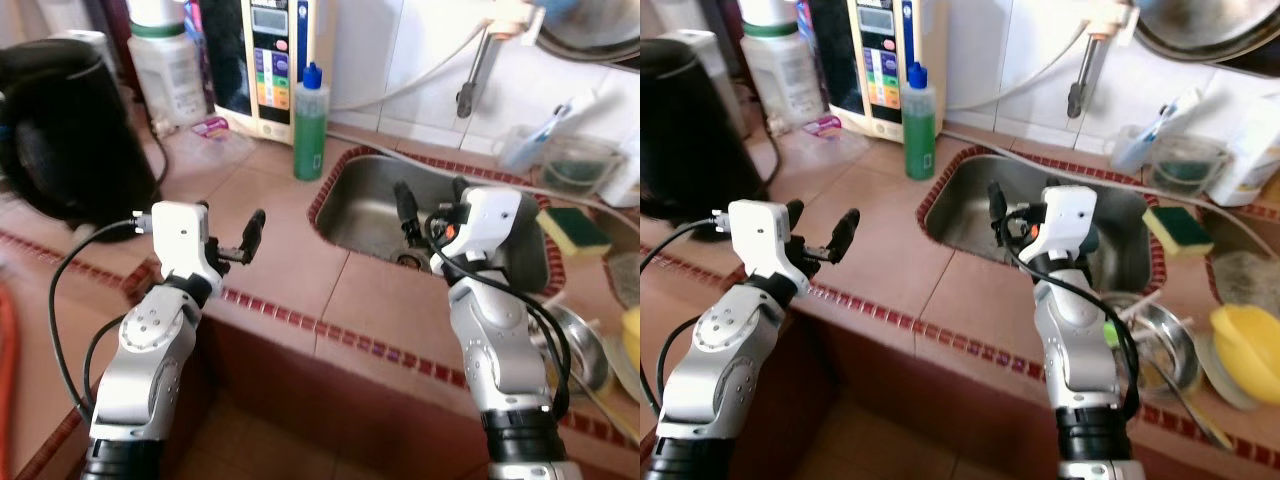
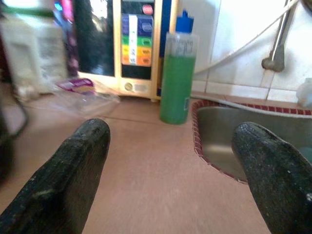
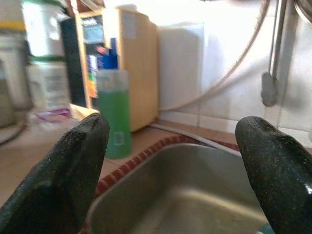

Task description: Kitchen organization

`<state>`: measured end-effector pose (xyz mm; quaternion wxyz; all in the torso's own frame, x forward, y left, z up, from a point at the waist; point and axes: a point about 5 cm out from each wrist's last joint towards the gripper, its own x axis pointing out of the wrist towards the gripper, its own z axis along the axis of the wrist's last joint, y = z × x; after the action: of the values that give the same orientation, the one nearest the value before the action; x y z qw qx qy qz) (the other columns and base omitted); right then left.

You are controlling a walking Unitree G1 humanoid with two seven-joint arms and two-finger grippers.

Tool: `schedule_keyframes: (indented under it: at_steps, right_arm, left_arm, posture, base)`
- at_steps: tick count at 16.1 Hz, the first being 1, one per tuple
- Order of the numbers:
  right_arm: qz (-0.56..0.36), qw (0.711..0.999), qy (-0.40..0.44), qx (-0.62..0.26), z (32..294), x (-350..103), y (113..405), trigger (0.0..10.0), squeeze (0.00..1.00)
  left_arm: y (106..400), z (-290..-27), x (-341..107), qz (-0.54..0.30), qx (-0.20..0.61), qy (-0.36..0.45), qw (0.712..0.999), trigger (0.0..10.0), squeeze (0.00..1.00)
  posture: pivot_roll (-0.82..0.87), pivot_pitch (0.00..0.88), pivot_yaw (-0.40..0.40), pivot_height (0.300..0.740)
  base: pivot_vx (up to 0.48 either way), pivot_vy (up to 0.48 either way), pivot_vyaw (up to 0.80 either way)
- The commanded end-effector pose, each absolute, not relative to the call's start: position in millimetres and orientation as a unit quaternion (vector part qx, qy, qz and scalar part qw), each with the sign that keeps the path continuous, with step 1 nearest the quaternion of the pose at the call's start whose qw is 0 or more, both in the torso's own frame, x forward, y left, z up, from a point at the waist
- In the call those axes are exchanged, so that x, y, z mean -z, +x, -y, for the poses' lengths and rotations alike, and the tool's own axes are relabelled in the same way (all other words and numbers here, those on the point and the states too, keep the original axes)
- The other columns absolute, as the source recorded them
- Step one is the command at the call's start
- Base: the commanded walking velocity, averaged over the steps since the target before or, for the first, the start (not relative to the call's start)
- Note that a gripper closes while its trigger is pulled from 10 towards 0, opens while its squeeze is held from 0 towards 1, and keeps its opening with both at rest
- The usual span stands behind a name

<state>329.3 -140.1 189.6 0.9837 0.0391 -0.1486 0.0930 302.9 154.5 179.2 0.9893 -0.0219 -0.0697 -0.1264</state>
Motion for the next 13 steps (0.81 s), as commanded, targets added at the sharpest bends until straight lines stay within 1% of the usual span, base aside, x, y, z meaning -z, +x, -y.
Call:
schedule_keyframes:
  at_steps: [1,8,13]
  right_arm:
    - [0.155,0.983,0.035,-0.088,141.8,-193.0,329.4,10.0,0.0]
    - [0.148,0.984,0.033,-0.089,142.3,-191.9,331.0,10.0,0.0]
    - [0.139,0.986,0.031,-0.092,142.3,-189.9,331.9,10.0,0.0]
  left_arm:
    - [301.8,-152.3,-182.5,0.074,0.131,-0.017,0.988,10.0,0.0]
    - [300.8,-152.6,-185.3,0.089,0.136,-0.02,0.987,10.0,0.0]
    - [298.4,-152.4,-184.5,0.092,0.15,-0.022,0.984,10.0,0.0]
  posture:
    - [-0.05,0.0,0.008,0.74]
    - [-0.05,0.0,0.004,0.74]
    - [-0.05,0.002,-0.006,0.74]
  base:
    - [-0.27,0.0,0.0]
    - [0.0,0.0,0.0]
    - [0.0,0.0,-0.62]
